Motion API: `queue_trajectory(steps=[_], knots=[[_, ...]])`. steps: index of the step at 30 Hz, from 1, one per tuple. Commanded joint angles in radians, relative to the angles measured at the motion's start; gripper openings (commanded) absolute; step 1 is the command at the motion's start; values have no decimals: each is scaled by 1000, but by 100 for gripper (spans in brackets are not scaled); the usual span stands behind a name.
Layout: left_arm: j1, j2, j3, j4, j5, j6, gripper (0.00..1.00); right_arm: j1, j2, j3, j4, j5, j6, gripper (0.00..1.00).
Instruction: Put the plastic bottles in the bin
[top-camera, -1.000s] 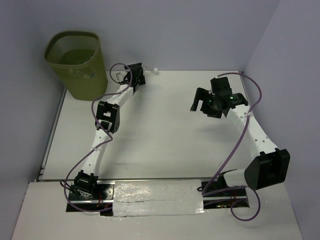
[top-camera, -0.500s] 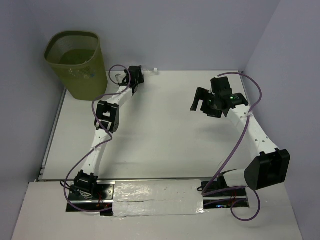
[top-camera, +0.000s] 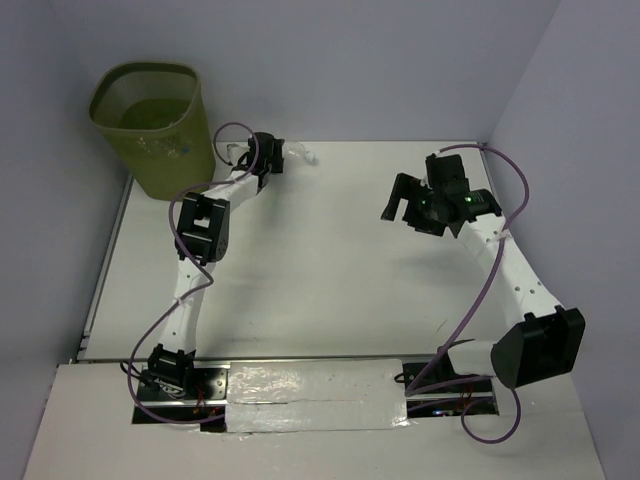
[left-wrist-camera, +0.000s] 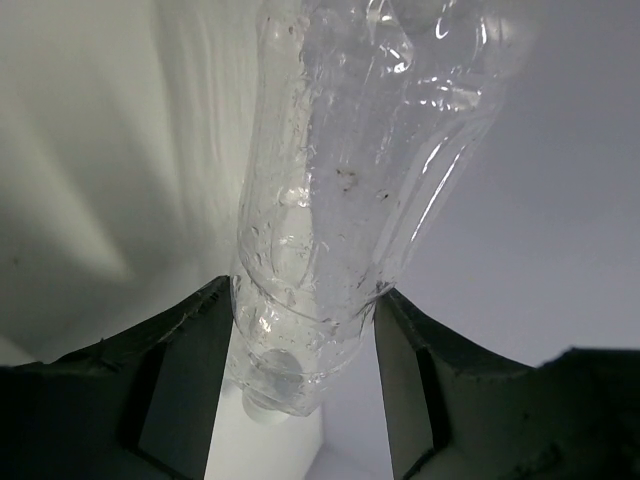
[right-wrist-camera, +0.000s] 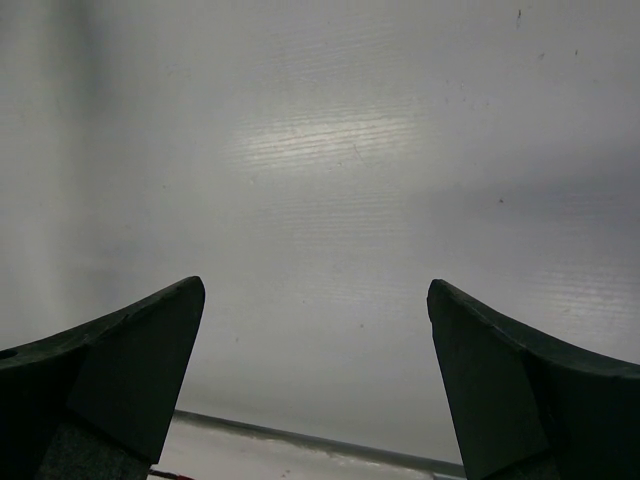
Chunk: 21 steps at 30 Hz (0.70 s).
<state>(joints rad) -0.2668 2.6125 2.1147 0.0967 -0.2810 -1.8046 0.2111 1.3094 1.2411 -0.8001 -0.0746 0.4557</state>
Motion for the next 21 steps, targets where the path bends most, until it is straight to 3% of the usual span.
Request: queue_trajectory(steps=[1, 6, 11, 16, 21], knots=[[-23, -109, -27, 6, 63, 143, 45, -7, -79, -12, 33, -36, 26, 100], [-95, -260, -136, 6, 143, 240, 44, -7, -130, -26, 39, -38, 52, 100], [-150, -422, -150, -89, 195, 433, 43, -7, -216, 9, -8, 114, 28, 100], [-170, -575, -131, -234, 290, 718, 43, -9, -292, 14, -27, 234, 27, 100], [-166, -741, -27, -416, 248, 1089, 45, -7, -349, -11, 2, 268, 80, 100]])
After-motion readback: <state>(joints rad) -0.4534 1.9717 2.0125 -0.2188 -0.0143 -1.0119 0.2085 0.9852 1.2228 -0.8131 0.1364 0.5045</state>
